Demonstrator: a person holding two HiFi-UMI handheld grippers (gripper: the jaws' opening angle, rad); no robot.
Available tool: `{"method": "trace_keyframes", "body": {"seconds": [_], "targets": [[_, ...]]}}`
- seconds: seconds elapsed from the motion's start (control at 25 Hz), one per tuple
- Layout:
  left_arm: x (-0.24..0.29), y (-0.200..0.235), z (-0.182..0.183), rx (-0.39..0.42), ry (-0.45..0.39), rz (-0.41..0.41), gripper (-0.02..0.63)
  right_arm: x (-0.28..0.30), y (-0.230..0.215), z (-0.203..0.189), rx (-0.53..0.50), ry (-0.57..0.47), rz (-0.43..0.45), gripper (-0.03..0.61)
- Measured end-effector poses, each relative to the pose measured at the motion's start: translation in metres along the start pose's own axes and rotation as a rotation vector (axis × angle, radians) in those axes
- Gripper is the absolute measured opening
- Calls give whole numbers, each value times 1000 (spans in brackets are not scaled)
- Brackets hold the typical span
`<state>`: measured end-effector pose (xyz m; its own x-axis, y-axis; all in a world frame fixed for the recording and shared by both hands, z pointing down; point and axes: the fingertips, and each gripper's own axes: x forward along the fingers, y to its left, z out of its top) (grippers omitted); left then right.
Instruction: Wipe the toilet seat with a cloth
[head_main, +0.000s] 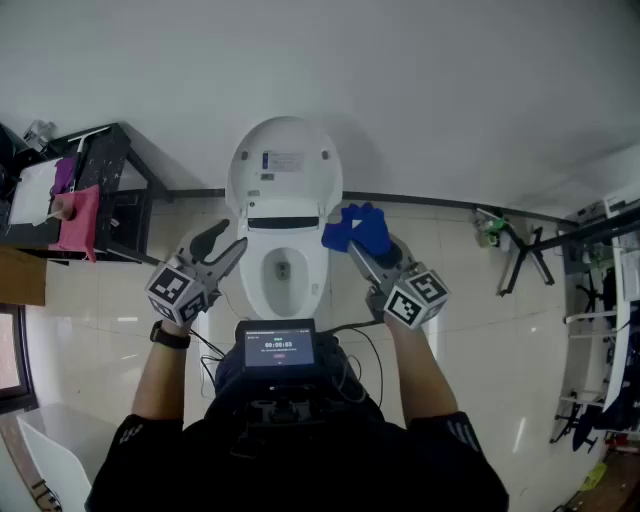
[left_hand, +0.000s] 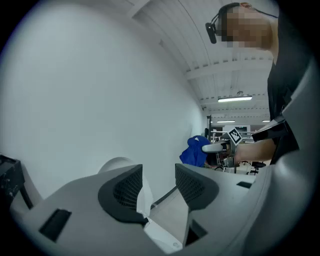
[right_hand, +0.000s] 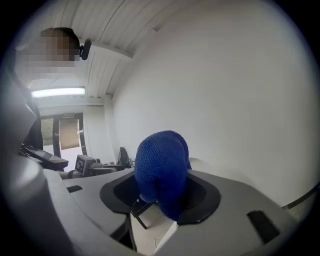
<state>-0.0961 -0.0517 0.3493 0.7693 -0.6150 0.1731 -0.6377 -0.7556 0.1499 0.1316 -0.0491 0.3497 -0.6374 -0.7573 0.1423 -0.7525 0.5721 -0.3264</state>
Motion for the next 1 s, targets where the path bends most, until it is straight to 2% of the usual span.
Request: {"method": "trace_keyframes", "body": {"seconds": [0.32,0.52,0.68,0.8,1.0], "targets": [[25,3,-18,40,38,-42,206,30,-32,-17,-46,71,-4,220],[37,4,-31,-2,74,-35,215,58,-58,-47,-70,156,-2,219],[45,8,-54,-14,108,-45,222,84,-84,-82,-86,236,-5,219],[48,12,-82,10,146,-69,229,101,-105,-115,-98,301,-8,219],[57,17,-117,-53,190,-53,229,128,-144,-185,-185,420,-27,219]]}}
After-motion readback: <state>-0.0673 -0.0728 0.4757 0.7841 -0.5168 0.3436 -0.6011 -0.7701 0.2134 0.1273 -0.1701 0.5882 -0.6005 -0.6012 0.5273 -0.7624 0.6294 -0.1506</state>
